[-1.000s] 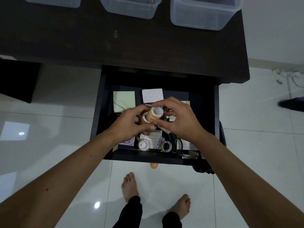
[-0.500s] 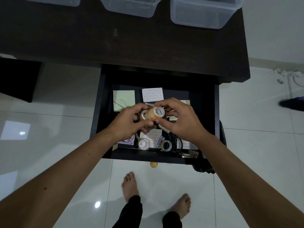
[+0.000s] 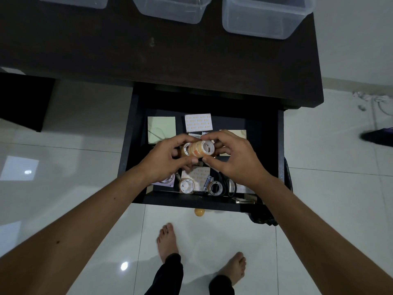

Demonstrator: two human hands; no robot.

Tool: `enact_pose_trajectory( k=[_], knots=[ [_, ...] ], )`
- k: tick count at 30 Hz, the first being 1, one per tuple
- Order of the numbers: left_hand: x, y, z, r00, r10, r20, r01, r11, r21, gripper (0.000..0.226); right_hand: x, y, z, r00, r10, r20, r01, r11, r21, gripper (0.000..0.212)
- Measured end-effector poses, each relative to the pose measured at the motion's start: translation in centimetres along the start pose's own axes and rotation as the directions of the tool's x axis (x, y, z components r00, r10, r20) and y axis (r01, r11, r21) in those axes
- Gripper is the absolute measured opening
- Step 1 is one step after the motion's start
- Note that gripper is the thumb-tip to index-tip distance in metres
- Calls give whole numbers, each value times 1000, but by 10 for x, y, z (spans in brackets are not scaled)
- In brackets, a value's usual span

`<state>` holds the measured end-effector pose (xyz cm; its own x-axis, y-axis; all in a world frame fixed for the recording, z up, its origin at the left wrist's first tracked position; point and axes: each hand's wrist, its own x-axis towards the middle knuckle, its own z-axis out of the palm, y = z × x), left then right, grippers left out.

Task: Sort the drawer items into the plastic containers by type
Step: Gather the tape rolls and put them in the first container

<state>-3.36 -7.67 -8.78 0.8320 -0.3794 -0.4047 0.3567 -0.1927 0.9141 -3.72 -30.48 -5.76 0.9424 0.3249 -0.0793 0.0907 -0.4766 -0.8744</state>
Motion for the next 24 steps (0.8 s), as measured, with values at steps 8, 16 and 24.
enact_pose_trajectory(
  k=[8,16,24],
  knots=[
    [-2,3,0,1000,20,19,-19,1000,-22,47,-1,0,0,1000,6,-3,-6,999,-34,47],
    [-1,3,-1,1000,18,-10,-18,1000,-13,44,-4,1,-8,999,-26,-38,25,999,-32,46],
    [0,2,-11,996,42,-77,-43,999,-19,44,-19,24,-14,973,48,227,-5,983,-183,51]
  ],
)
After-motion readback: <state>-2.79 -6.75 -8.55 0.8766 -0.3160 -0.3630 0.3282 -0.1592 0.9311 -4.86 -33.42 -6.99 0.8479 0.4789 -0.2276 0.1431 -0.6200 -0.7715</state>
